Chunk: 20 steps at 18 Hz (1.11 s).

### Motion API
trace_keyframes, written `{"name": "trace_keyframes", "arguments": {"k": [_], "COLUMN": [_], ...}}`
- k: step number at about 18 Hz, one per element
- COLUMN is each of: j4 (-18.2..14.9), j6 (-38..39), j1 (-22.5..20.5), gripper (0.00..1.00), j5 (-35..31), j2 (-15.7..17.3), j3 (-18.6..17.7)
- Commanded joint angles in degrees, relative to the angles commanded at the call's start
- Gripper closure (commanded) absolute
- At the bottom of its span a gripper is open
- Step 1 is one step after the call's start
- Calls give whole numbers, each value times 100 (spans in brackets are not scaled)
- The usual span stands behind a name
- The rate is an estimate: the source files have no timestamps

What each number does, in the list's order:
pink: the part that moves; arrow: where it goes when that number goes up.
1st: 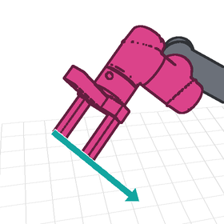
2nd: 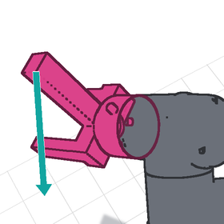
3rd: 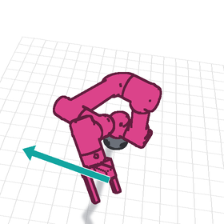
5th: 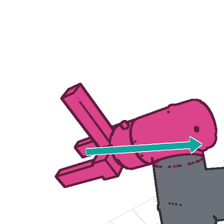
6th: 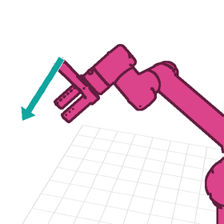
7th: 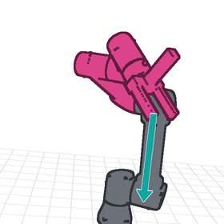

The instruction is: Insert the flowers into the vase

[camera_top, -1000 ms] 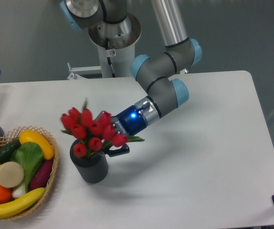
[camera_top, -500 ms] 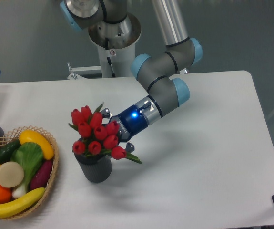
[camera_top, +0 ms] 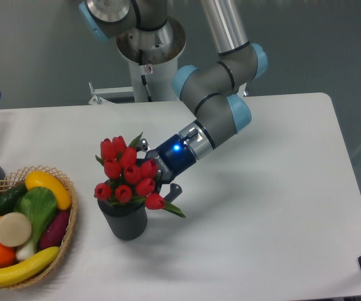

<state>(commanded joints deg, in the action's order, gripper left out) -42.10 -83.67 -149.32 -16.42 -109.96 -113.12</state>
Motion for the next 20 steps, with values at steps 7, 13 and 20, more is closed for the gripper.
{"name": "trace_keyframes", "arguments": {"k": [7, 13, 20], "j4": [9, -26, -149], "j6": [-9, 26, -9], "j1": [-483, -1248, -1389], "gripper": [0, 0, 0], "j5": [-976, -2495, -4807], "j2": [948, 1889, 2514], "j3": [26, 0, 167]}}
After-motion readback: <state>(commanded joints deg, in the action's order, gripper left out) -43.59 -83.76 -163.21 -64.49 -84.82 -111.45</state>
